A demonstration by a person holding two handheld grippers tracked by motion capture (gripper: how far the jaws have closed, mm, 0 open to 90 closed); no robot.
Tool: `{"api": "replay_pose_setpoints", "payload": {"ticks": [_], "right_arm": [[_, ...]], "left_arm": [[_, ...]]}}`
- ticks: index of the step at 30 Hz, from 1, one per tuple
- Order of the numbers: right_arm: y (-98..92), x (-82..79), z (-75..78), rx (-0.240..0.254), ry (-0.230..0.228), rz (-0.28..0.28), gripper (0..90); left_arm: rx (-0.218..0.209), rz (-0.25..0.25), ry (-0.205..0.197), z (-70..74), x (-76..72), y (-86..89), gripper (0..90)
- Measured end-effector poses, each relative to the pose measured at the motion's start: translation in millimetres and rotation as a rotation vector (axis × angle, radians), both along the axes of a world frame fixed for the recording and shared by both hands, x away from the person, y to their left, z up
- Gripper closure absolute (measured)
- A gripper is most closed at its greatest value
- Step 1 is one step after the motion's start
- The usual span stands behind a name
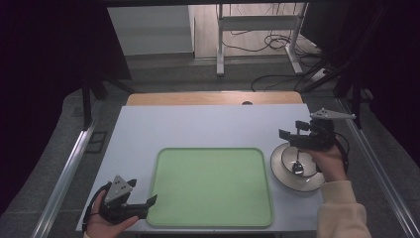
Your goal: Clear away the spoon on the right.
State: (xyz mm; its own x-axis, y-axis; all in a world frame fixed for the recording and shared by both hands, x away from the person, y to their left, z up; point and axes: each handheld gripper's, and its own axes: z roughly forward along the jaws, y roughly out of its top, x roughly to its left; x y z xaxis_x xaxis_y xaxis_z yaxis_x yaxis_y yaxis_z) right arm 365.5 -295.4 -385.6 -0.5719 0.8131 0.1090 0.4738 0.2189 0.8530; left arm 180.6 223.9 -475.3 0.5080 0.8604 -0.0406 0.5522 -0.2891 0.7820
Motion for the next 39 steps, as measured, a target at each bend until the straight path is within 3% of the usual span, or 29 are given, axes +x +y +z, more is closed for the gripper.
{"api": "replay_pose_setpoints", "payload": {"ticks": [19,33,39], "right_arm": [[-25.6,6.6,-9.7,0.010,0.010,-0.095,22.9],[-43.4,26.0,-27.1,0.006,0.083,-0.157,26.0],[-43.7,36.5,-34.5,0.022,0.111,-0.133,31.5]], "left_arm": [[0.001,-0.006,-0.001,0.2,-0.3,-0.1,14.7],[0.004,-0.001,0.001,-0.2,0.5,-0.8,14.7],[0.006,0.000,0.000,-0.1,-0.3,-0.8,14.7]]}}
